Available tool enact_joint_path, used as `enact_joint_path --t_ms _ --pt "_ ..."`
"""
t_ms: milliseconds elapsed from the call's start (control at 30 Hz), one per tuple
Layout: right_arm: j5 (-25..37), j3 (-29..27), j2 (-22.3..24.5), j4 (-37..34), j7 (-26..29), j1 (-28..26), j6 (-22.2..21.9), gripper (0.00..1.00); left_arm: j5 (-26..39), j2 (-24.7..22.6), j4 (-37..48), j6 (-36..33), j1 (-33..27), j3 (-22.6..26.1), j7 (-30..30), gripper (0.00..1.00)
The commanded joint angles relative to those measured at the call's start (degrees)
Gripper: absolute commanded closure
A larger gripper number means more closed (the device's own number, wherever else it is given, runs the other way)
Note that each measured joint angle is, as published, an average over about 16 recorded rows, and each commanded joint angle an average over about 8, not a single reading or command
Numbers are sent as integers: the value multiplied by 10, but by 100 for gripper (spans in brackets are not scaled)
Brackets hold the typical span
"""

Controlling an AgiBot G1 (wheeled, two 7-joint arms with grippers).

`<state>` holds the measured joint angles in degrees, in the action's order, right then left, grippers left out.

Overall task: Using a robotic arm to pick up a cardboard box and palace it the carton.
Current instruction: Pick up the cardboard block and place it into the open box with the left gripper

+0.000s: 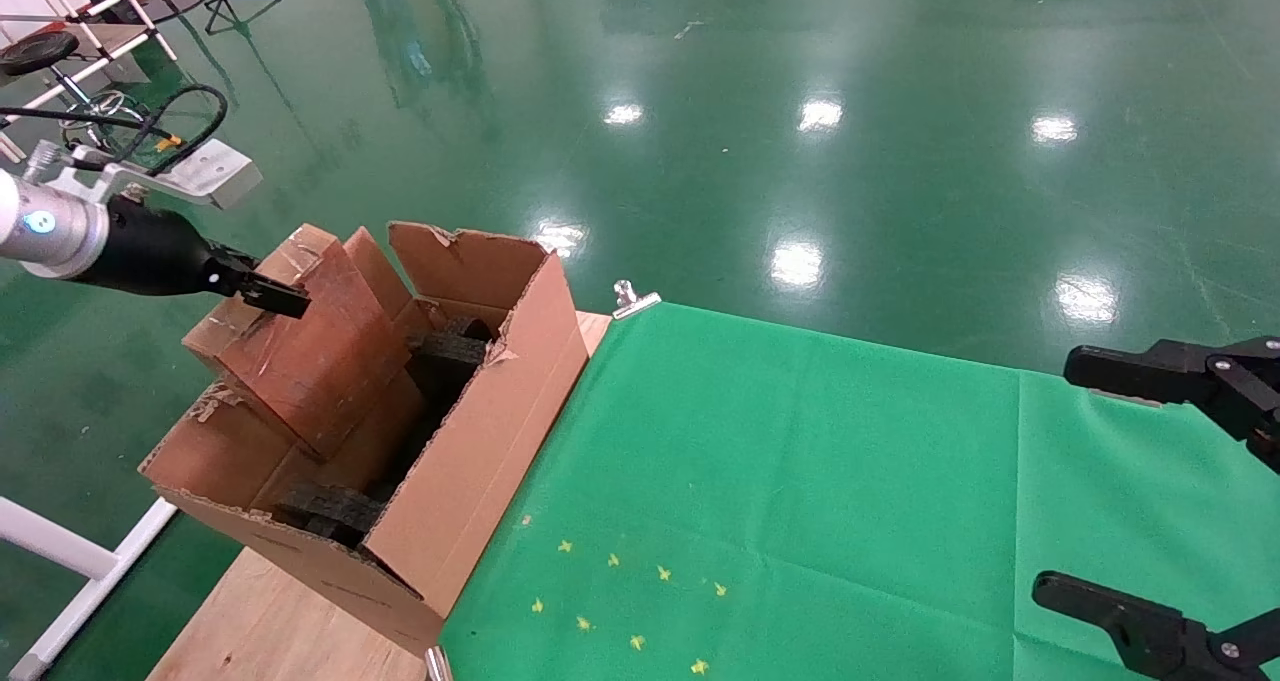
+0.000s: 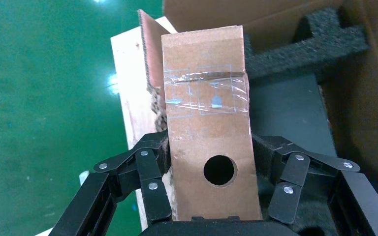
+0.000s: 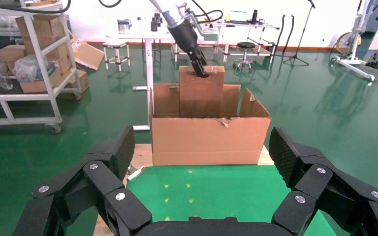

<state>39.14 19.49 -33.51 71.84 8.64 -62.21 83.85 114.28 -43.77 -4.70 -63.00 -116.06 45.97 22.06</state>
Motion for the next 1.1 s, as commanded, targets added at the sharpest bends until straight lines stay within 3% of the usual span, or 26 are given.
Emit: enact_joint_path --t_ms 33,433,1100 --pt "0 0 0 0 0 0 0 0 0 -6 11 16 4 0 -2 100" --pt "0 0 0 0 0 0 0 0 -19 -40 40 140 79 -14 3 100" --pt "0 0 0 0 0 0 0 0 -45 -49 61 144 147 -32 8 100"
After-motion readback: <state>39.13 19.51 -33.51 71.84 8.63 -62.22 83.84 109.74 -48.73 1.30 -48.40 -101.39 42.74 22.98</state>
